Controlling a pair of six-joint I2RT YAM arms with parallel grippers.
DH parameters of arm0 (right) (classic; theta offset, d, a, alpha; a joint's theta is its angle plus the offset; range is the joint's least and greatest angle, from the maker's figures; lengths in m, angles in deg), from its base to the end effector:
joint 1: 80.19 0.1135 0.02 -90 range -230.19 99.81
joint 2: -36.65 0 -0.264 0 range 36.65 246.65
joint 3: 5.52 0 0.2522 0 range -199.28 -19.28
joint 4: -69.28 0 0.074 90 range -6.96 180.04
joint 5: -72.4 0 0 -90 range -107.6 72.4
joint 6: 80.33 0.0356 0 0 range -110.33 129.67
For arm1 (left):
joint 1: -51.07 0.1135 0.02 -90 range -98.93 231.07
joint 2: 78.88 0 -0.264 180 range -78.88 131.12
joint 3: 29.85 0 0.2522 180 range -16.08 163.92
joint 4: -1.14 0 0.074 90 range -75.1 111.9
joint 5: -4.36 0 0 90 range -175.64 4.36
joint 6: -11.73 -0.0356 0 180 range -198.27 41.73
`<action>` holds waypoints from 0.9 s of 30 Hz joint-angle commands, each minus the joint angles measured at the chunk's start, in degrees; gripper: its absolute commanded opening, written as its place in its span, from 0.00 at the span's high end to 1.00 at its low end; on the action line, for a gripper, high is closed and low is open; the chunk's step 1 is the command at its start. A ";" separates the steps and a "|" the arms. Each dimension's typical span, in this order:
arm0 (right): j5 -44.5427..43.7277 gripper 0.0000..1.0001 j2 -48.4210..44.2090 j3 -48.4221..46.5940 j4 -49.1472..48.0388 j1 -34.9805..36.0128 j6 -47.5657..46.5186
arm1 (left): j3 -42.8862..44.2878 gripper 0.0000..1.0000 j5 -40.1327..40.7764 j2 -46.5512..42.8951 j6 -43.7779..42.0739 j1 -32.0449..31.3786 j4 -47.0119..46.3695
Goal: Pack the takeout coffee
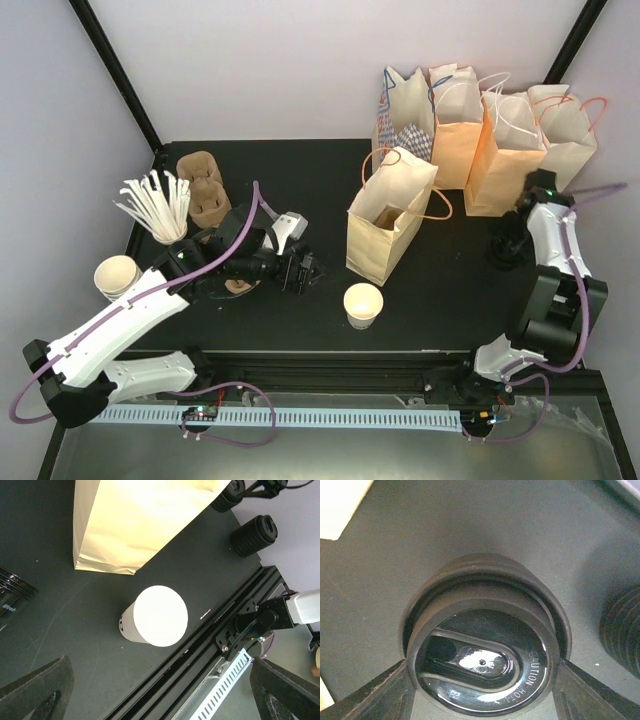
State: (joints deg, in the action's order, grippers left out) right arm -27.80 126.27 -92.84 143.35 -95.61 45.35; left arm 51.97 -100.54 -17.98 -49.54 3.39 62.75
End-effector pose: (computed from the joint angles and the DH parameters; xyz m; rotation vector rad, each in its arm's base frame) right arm 0.2836 -0.0848 0.2614 1.2657 2.5766 -0.1919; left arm 0.1342 -0.1610 0.3636 0.5486 2.3932 -0.9476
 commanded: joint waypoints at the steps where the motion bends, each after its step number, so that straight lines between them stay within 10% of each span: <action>1: 16.53 0.38 -1.86 6.99 -6.13 -9.03 -0.22 | 0.40 0.01 -1.70 0.15 0.63 0.22 -1.60; 5: -14.62 0.38 -0.75 -0.69 1.74 1.67 -1.70 | 1.32 0.01 -1.24 0.32 0.55 0.22 -0.76; 9: 21.72 0.38 -1.77 8.88 -8.35 -12.06 -1.03 | 0.26 0.01 -1.71 0.15 0.56 0.22 -1.74; 16: 5.10 0.35 -2.50 1.70 -2.87 -6.08 -4.05 | 1.23 0.01 -1.90 1.06 0.63 0.22 -1.18; 27: 10.76 0.34 -12.13 6.35 1.83 0.70 -9.66 | 0.45 0.01 -1.92 2.28 1.15 0.22 -2.65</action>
State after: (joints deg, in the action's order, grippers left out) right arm -19.91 121.64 -89.38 141.32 -99.85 38.75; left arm 51.97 -101.54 -16.60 -49.08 3.39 62.16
